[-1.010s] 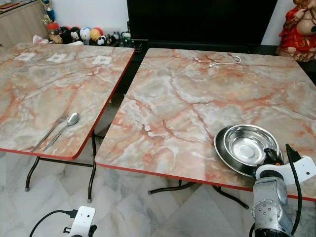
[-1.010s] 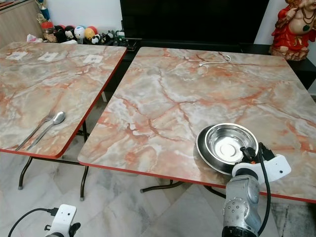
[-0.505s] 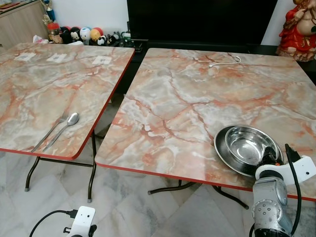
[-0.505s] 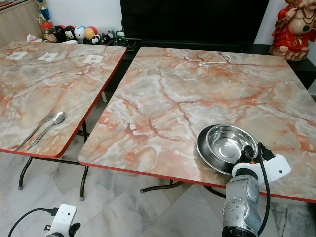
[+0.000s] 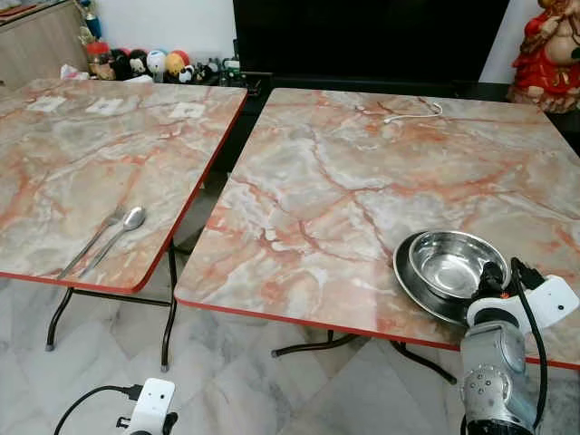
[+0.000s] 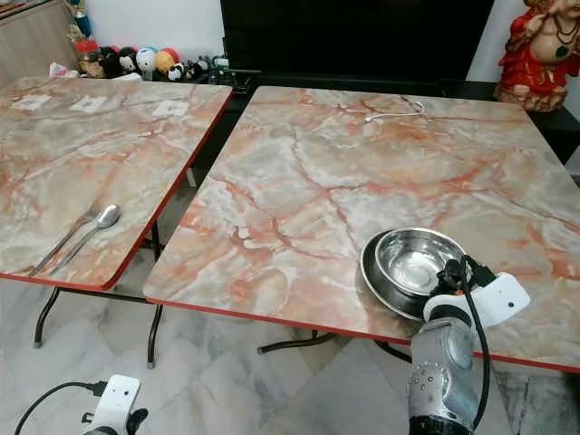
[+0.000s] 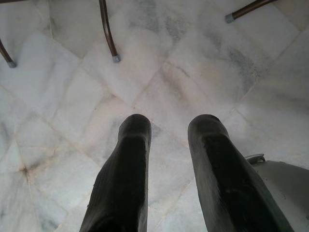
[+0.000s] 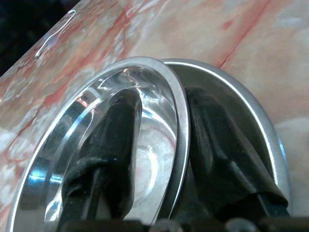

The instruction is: Setting the table

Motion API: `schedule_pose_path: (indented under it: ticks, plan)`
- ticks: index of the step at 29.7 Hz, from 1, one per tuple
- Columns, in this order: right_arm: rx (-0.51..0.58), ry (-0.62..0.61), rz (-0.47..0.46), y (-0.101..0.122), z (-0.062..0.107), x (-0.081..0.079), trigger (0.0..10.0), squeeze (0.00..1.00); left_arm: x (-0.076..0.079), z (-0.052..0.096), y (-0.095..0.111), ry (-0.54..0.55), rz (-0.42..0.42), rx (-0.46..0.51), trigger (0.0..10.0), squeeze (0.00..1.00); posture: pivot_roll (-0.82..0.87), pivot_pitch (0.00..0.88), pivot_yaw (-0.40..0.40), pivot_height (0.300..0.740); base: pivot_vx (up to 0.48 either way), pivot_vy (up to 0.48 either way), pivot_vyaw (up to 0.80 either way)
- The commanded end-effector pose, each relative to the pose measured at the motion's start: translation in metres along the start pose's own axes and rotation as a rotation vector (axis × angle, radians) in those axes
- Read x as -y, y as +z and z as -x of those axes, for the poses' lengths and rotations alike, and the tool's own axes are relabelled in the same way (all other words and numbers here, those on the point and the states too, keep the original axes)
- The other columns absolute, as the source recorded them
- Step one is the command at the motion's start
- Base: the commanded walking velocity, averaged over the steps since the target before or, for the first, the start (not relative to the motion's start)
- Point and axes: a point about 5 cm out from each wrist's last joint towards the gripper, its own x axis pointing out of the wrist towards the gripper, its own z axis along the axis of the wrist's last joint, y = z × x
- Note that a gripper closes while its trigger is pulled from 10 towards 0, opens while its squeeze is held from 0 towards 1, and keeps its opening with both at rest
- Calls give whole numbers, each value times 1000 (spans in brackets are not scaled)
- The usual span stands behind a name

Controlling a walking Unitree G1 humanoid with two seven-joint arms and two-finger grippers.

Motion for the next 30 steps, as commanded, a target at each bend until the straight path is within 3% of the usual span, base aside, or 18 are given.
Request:
schedule_pose_path:
  ticks: [1,10,16,19,21,24,28,30]
  plan:
    - [22,-6,12,4,3,1,10000,0,-1,0,-2,-6,-20,-9,10000,0,58,27,9,740,0,0,0]
    - [30,-47,61,0,8,7,10000,0,-1,1,-2,-8,-22,-10,10000,0,54,18,7,740,0,0,0]
    - [179,-41,112,16,13,5,10000,0,0,0,-1,-16,-42,-2,10000,0,58,5,10,740,0,0,0]
    - [272,40,179,27,18,-6,10000,0,0,1,-2,-16,-43,0,10000,0,52,0,14,740,0,0,0]
    - [309,108,291,30,21,-14,10000,0,0,1,-2,-18,-47,-2,10000,0,47,0,14,740,0,0,0]
    - [310,210,409,26,23,-22,10000,0,0,1,-3,-12,-26,-6,10000,0,46,0,12,740,0,0,0]
    - [281,336,460,23,24,-29,10000,0,0,1,-2,-7,-14,-9,10000,0,43,0,11,740,0,0,0]
    - [277,481,618,25,25,-32,10000,0,-1,1,-3,1,-2,-12,10000,0,30,0,6,740,0,0,0]
